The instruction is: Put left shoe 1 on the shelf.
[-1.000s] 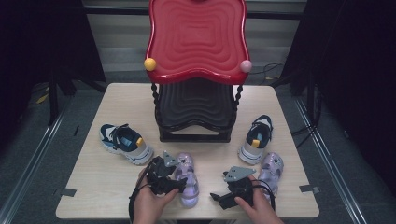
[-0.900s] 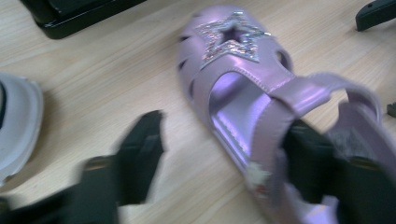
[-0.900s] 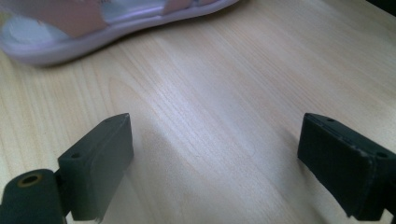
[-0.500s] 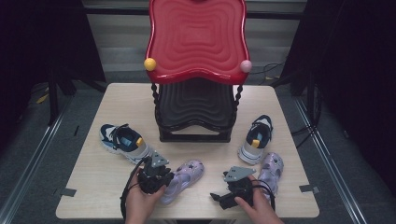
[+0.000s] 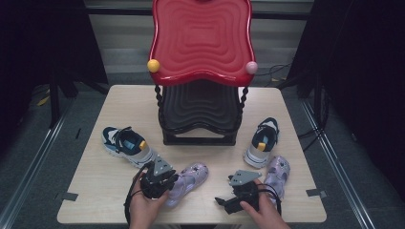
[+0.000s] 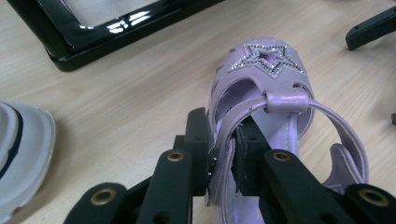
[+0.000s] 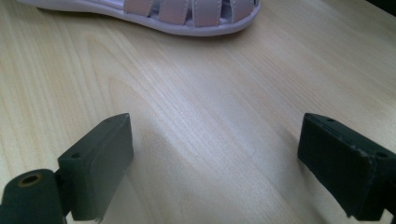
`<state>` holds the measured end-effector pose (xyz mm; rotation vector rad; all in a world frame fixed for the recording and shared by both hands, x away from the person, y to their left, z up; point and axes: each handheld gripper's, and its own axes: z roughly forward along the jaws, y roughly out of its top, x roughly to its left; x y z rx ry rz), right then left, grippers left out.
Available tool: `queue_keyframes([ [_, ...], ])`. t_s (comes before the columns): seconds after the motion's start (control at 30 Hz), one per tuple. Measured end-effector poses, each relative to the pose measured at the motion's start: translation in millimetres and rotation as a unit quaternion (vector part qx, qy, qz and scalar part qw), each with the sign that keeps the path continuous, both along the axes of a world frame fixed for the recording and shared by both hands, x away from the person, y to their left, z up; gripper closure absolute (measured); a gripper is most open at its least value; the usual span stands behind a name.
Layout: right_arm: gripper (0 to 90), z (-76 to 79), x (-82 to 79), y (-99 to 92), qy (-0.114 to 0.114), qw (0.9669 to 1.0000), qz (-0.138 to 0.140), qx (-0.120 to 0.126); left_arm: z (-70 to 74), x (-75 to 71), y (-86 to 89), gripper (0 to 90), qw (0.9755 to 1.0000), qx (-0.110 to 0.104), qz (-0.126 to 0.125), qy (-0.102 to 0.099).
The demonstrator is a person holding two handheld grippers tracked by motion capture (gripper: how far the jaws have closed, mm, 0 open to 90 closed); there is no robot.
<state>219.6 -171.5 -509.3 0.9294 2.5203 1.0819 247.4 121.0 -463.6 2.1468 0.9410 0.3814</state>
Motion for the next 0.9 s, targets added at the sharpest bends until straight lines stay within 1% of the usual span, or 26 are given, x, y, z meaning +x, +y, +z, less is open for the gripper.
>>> queue_keyframes([
  [0.03, 9.8, 0.0, 0.0, 0.0, 0.0, 1.0, 0.0, 0.0, -0.7, -0.3, -0.1, 78.6, 1.0, -0.004, 0.0, -0.004],
  [0.07, 9.8, 0.0, 0.0, 0.0, 0.0, 1.0, 0.0, 0.0, -1.3, 0.2, 0.2, 78.6, 1.0, -0.002, -0.001, -0.004],
  [0.1, 9.8, 0.0, 0.0, 0.0, 0.0, 1.0, 0.0, 0.0, -2.3, -0.3, 0.4, 78.6, 0.9999, -0.01, 0.005, -0.006],
  [0.13, 9.8, 0.0, 0.0, 0.0, -0.001, 1.0, 0.0, 0.0, -3.3, -0.2, 0.6, 78.5, 0.9999, -0.012, 0.003, -0.009],
  [0.17, 9.8, 0.0, 0.0, 0.0, 0.0, 1.0, 0.0, 0.0, -3.5, -0.2, 1.0, 78.5, 1.0, -0.007, 0.004, -0.006],
  [0.23, 9.9, 0.0, 0.0, 0.0, 0.0, 1.0, 0.0, 0.0, -3.4, -0.1, 1.5, 77.9, 0.9999, -0.013, 0.003, -0.008],
  [0.3, 9.8, 0.0, 0.0, 0.0, 0.0, 1.0, 0.0, 0.0, -3.3, -0.4, 1.1, 76.9, 0.9998, -0.014, 0.005, -0.015],
  [0.33, 9.8, 0.0, 0.0, -0.1, -0.001, 1.0, 0.0, 0.0, -3.9, -0.5, 0.4, 76.7, 0.9997, -0.018, 0.004, -0.015],
  [0.37, 9.8, 0.0, 0.0, 0.0, 0.0, 1.0, 0.0, 0.0, -3.8, -0.5, 0.8, 76.7, 0.9997, -0.015, 0.003, -0.018],
  [0.4, 9.9, 0.0, 0.1, -0.1, -0.002, 1.0, 0.0, -0.001, -4.4, -0.7, 0.5, 76.7, 0.9996, -0.018, 0.003, -0.019],
  [0.43, 9.9, 0.0, 0.0, 0.0, 0.0, 1.0, 0.0, 0.0, -5.1, -0.7, 0.7, 76.6, 0.9997, -0.016, 0.001, -0.02],
  [0.47, 9.8, 0.0, 0.0, -0.1, -0.001, 1.0, 0.0, 0.0, -6.3, -0.8, 1.2, 76.3, 0.9994, -0.022, 0.005, -0.025],
  [0.53, 9.8, 0.0, 0.0, 0.0, 0.0, 1.0, 0.0, 0.0, -7.6, -0.6, 2.4, 76.0, 0.9993, -0.031, 0.004, -0.021],
  [0.6, 9.8, 0.0, 0.1, -0.1, -0.001, 1.0, 0.0, -0.001, -8.6, -0.4, 3.1, 76.2, 0.9991, -0.034, 0.0, -0.025],
  [0.63, 9.8, 0.0, 0.0, -0.1, -0.001, 1.0, 0.0, 0.0, -9.2, -0.4, 3.2, 76.5, 0.9989, -0.038, -0.001, -0.028],
  [0.7, 9.8, 0.0, 0.0, -0.1, -0.001, 1.0, 0.0, -0.001, -10.3, 0.0, 3.1, 76.8, 0.9985, -0.049, 0.0, -0.026],
  [0.8, 9.8, 0.0, 0.0, 0.0, 0.0, 1.0, 0.0, 0.0, -9.1, -0.5, 2.5, 78.5, 0.998, -0.053, 0.003, -0.034],
  [0.9, 9.8, 0.0, 0.0, 0.0, 0.0, 1.0, 0.0, 0.0, -4.7, -1.9, 2.1, 80.4, 0.9975, -0.049, 0.005, -0.05],
])
